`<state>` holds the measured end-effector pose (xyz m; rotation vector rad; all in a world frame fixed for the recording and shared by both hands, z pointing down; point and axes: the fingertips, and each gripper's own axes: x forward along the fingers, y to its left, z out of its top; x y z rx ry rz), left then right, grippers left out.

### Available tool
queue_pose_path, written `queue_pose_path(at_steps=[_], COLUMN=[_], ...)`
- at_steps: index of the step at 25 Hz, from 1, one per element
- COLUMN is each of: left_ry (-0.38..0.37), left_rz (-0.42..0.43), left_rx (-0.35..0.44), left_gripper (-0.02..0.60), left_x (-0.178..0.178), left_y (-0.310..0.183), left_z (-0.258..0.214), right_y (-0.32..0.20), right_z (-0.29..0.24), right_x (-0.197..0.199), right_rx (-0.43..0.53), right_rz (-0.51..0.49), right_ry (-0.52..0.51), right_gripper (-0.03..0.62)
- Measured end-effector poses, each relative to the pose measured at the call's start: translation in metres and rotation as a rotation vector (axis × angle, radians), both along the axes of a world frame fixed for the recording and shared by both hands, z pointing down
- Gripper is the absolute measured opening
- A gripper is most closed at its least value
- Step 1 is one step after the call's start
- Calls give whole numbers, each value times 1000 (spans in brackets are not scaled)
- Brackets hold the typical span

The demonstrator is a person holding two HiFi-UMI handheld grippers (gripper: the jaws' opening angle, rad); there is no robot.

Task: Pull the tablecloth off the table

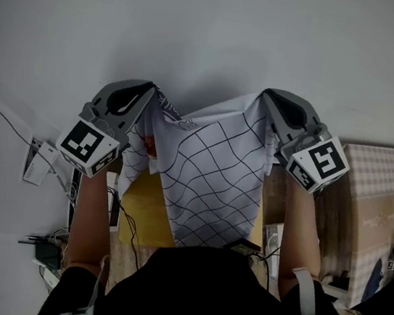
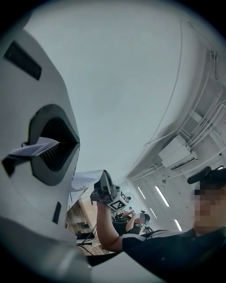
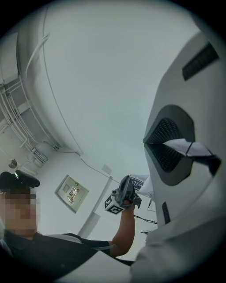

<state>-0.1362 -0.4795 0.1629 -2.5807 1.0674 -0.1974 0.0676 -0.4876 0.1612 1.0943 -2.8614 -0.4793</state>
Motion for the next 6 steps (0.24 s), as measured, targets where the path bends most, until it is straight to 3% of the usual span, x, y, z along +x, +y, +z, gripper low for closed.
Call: queue_pose_path(at_steps=[6], left_ry=[1], left_rz=[2], left_rx=[17], left_gripper=[11], left_x=[3], left_y=[-3], left_z=[-5], right_y=[-6], right_z=[0], right_x=[4], right_rx=[28], right_rz=[13], right_ry=[1], right_gripper=[18])
